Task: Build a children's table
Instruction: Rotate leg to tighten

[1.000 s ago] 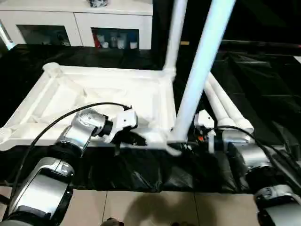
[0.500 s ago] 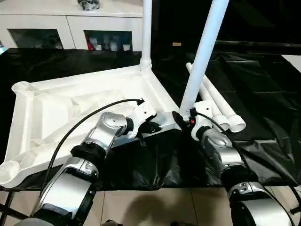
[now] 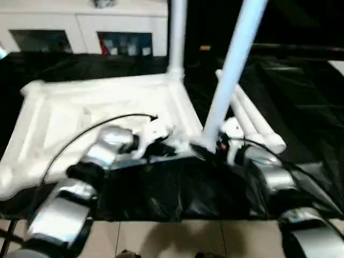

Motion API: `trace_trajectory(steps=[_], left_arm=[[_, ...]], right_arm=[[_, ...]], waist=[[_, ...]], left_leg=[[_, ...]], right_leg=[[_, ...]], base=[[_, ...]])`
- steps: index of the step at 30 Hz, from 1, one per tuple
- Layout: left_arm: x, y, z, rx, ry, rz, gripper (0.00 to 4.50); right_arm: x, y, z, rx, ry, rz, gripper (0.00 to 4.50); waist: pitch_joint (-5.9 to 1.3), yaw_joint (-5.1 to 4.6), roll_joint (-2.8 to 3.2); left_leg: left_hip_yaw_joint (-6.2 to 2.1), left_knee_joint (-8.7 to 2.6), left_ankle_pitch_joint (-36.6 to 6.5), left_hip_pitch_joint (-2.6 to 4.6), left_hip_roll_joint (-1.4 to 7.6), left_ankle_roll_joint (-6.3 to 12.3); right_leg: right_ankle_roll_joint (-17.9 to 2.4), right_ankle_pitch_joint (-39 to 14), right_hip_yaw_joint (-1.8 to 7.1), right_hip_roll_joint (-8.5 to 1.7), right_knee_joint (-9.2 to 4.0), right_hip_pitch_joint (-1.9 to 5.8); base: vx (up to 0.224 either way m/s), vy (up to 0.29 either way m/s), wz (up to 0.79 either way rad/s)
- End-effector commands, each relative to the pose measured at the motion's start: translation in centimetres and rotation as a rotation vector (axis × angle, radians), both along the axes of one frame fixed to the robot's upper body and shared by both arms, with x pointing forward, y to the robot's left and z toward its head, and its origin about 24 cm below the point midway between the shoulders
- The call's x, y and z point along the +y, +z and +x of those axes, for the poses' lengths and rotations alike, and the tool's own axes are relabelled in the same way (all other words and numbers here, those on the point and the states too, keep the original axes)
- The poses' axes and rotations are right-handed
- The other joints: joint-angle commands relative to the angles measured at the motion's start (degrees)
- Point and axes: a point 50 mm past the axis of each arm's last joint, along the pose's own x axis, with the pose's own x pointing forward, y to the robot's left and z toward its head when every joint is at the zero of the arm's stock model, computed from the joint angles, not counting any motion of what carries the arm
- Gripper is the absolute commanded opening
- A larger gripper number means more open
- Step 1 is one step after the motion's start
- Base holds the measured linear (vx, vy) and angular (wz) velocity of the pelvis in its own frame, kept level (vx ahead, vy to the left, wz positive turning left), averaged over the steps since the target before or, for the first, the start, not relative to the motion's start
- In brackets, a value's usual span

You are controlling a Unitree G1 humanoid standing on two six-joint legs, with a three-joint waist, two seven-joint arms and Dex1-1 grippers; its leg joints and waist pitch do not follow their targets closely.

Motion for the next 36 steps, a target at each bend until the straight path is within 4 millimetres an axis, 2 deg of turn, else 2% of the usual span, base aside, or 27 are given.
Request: trace_trajectory(steps=[1, 4, 5, 6, 7, 10, 11, 12, 18, 19, 23, 24, 25, 26, 27, 28, 29, 31, 32, 33, 34, 35, 36], left_arm=[[-0.2, -0.3, -0.8, 0.033, -0.111, 0.031, 0.0], [0.0, -0.2, -0.8, 0.043, -0.121, 0.027, 0.0], [0.1, -0.1, -0.8, 0.049, -0.131, 0.033, 0.0], [0.1, -0.1, -0.8, 0.049, -0.131, 0.033, 0.0], [0.3, -0.1, -0.9, 0.055, -0.143, 0.042, 0.0], [0.7, 0.1, -0.9, 0.059, -0.16, 0.051, 0.0], [0.8, 0.2, -0.9, 0.06, -0.164, 0.055, 0.0], [1.0, 0.2, -0.9, 0.062, -0.169, 0.057, 0.0], [1.1, 0.2, -0.9, 0.068, -0.164, 0.052, 0.0], [1.1, 0.2, -0.9, 0.069, -0.156, 0.049, 0.0], [0.4, 0.1, -0.3, 0.049, -0.053, 0.012, 0.0], [0.0, 0.1, 0.0, 0.043, -0.018, -0.006, 0.0], [0.0, 0.1, 0.0, 0.043, -0.018, -0.006, 0.0], [-0.5, 0.1, 0.2, 0.032, 0.015, -0.022, 0.0], [-0.5, 0.1, 0.2, 0.032, 0.015, -0.022, 0.0], [-2.4, -0.1, 0.4, 0.016, 0.071, -0.054, 0.0], [-3.2, -0.2, 0.5, 0.006, 0.096, -0.065, 0.0], [-4.3, -0.4, 0.6, 0.001, 0.125, -0.084, 0.0], [-5.8, -0.5, 0.6, -0.009, 0.159, -0.107, 0.0], [-5.8, -0.5, 0.6, -0.009, 0.159, -0.107, 0.0], [-6.1, -0.5, 0.6, -0.012, 0.168, -0.111, 0.0], [-6.8, -0.6, 0.4, -0.01, 0.165, -0.118, 0.0], [-7.4, -0.6, 0.2, -0.007, 0.155, -0.125, 0.0]], right_arm=[[0.1, 0.0, -1.2, 0.051, 0.196, -0.031, 4.02], [-0.2, -0.1, -1.5, 0.071, 0.244, -0.061, 4.02], [-0.2, -0.1, -1.6, 0.085, 0.276, -0.079, 4.02], [-0.2, -0.1, -1.6, 0.085, 0.276, -0.079, 4.02], [-0.3, -0.1, -1.7, 0.099, 0.296, -0.085, 3.77], [-0.2, 0.1, -1.6, 0.108, 0.315, -0.075, 3.64], [0.0, 0.2, -1.6, 0.11, 0.322, -0.07, 3.64], [0.2, 0.3, -1.6, 0.113, 0.332, -0.063, 3.38], [0.6, -0.1, -2.2, 0.13, 0.354, -0.053, 3.08], [0.7, -0.2, -2.2, 0.129, 0.337, -0.048, 2.88], [0.9, -0.7, -1.4, 0.119, 0.169, -0.017, 2.78], [1.0, -0.9, -1.1, 0.105, 0.102, -0.015, 2.78], [1.0, -0.9, -1.1, 0.105, 0.102, -0.015, 2.77], [1.2, -1.2, -0.7, 0.096, 0.012, -0.014, 2.77], [1.2, -1.2, -0.7, 0.096, 0.012, -0.014, 2.76], [1.9, -2.0, 0.0, 0.096, -0.202, 0.022, 2.76], [2.2, -2.3, 0.3, 0.108, -0.294, 0.035, 2.75], [2.7, -2.6, 0.6, 0.127, -0.377, 0.054, 2.75], [3.7, -2.8, 0.9, 0.145, -0.47, 0.069, 2.75], [3.7, -2.8, 0.9, 0.145, -0.47, 0.069, 2.75], [3.9, -2.9, 1.0, 0.15, -0.495, 0.07, 2.75], [4.7, -2.8, 1.1, 0.16, -0.498, 0.094, 2.75], [5.7, -2.6, 1.2, 0.147, -0.481, 0.098, 2.75]], waist=[[-4.48, 0.3, 0.18], [-4.29, 0.53, 0.21], [-4.1, 0.55, 0.19], [-4.1, 0.55, 0.19], [-3.95, 0.51, 0.1], [-3.95, 0.51, -0.07], [-3.96, 0.53, -0.02], [-4.0, 0.52, -0.04], [-4.29, 0.61, -0.03], [-4.29, 0.63, 0.03], [-3.97, 0.48, 0.02], [-3.9, 0.4, 0.1], [-3.7, 0.16, 0.01], [-3.68, 0.01, -0.14], [-3.68, 0.01, -0.14], [-3.4, -0.41, -0.12], [-3.11, -0.9, 0.09], [-3.13, -1.8, -0.21], [-3.17, -1.96, 0.33], [-3.18, -2.13, 0.34], [-3.24, -2.22, 0.14], [-3.32, -2.23, 0.53], [-3.3, -2.34, 0.47]], left_leg=[[-0.2, -3.22, -12.7, 1.15, 1.52, 5.53], [-0.16, -3.36, -14.1, 1.35, 1.62, 4.74], [-0.26, -3.6, -16.5, 1.45, 1.62, 3.37], [-0.26, -3.6, -16.5, 1.45, 1.62, 3.37], [-0.31, -3.74, -18.2, 1.57, 1.64, 2.37], [-0.44, -3.8, -19.1, 1.62, 1.62, 1.53], [-0.44, -3.82, -19.0, 1.62, 1.65, 1.49], [-0.45, -3.81, -18.5, 1.58, 1.64, 1.54], [-0.29, -3.52, -15.0, 1.4, 1.55, 2.55], [-0.28, -3.51, -15.1, 1.44, 1.56, 2.6], [-0.32, -3.74, -17.5, 1.58, 1.58, 1.58], [-0.44, -3.79, -18.7, 1.67, 1.49, 0.85], [-0.54, -3.85, -20.1, 1.78, 1.37, 0.18], [-0.72, -3.91, -21.2, 1.85, 1.35, -0.26], [-0.72, -3.91, -21.2, 1.85, 1.35, -0.26], [-0.91, -3.97, -22.5, 1.96, 1.31, -0.86], [-1.22, -4.04, -24.5, 2.31, 1.13, -1.82], [-1.63, -3.92, -26.8, 2.23, 0.79, -2.08], [-1.72, -3.88, -27.7, 2.52, 0.83, -1.86], [-1.68, -3.83, -28.4, 2.74, 0.86, -1.86], [-1.76, -3.79, -29.2, 2.81, 0.71, -1.46], [-1.79, -3.92, -29.4, 2.75, 0.73, -1.24], [-1.8, -3.99, -29.8, 2.67, 0.78, -1.2]], right_leg=[[-16.0, -5.4, 1.77, -2.26, -2.29, 3.45], [-16.1, -8.4, 1.79, -2.44, -2.57, 3.22], [-15.2, -12.8, 1.8, -2.5, -2.94, 3.13], [-15.2, -12.8, 1.8, -2.5, -2.94, 3.13], [-14.2, -15.9, 1.88, -2.55, -3.28, 2.97], [-13.1, -18.9, 1.94, -2.64, -3.49, 2.89], [-13.1, -18.7, 1.96, -2.64, -3.48, 2.85], [-13.1, -18.1, 1.95, -2.61, -3.42, 2.88], [-14.7, -11.9, 1.91, -2.51, -2.72, 3.11], [-14.7, -12.1, 1.91, -2.54, -2.74, 3.07], [-13.7, -16.6, 1.9, -2.57, -3.23, 2.83], [-13.0, -19.2, 1.89, -2.69, -3.45, 2.74], [-12.0, -22.6, 1.85, -2.76, -3.91, 2.53], [-10.8, -25.5, 1.82, -2.83, -4.22, 2.43], [-10.8, -25.5, 1.82, -2.83, -4.22, 2.43], [-9.5, -28.7, 1.82, -2.94, -4.63, 2.09], [-8.5, -32.2, 1.52, -2.92, -5.07, 1.73], [-6.2, -36.8, 0.89, -2.87, -5.69, 1.93], [-5.5, -37.5, 0.85, -2.92, -6.12, 1.68], [-5.6, -37.3, 0.83, -2.87, -6.28, 1.42], [-5.4, -37.0, 0.53, -2.67, -6.51, 1.54], [-5.6, -35.9, 0.6, -2.69, -6.45, 1.56], [-5.6, -35.5, 0.59, -2.65, -6.47, 1.52]], base=[[0.0, 0.0, 0.0], [0.0, 0.0, 0.0], [0.0, 0.0, 0.0], [0.0, 0.0, 0.0], [0.0, 0.0, 0.0], [0.0, 0.0, 0.0], [0.0, 0.0, 0.0], [0.0, 0.0, 0.0], [0.0, 0.0, 0.0], [0.0, 0.0, 0.0], [0.0, 0.0, 0.0], [0.0, 0.0, 0.0], [0.0, 0.0, 0.0], [0.0, 0.0, 0.0], [0.0, 0.0, 0.0], [0.0, 0.0, 0.0], [0.0, 0.0, 0.0], [0.0, 0.0, 0.0], [0.0, 0.0, 0.0], [0.0, 0.0, 0.0], [0.0, 0.0, 0.0], [0.0, 0.0, 0.0], [0.0, 0.0, 0.0]])
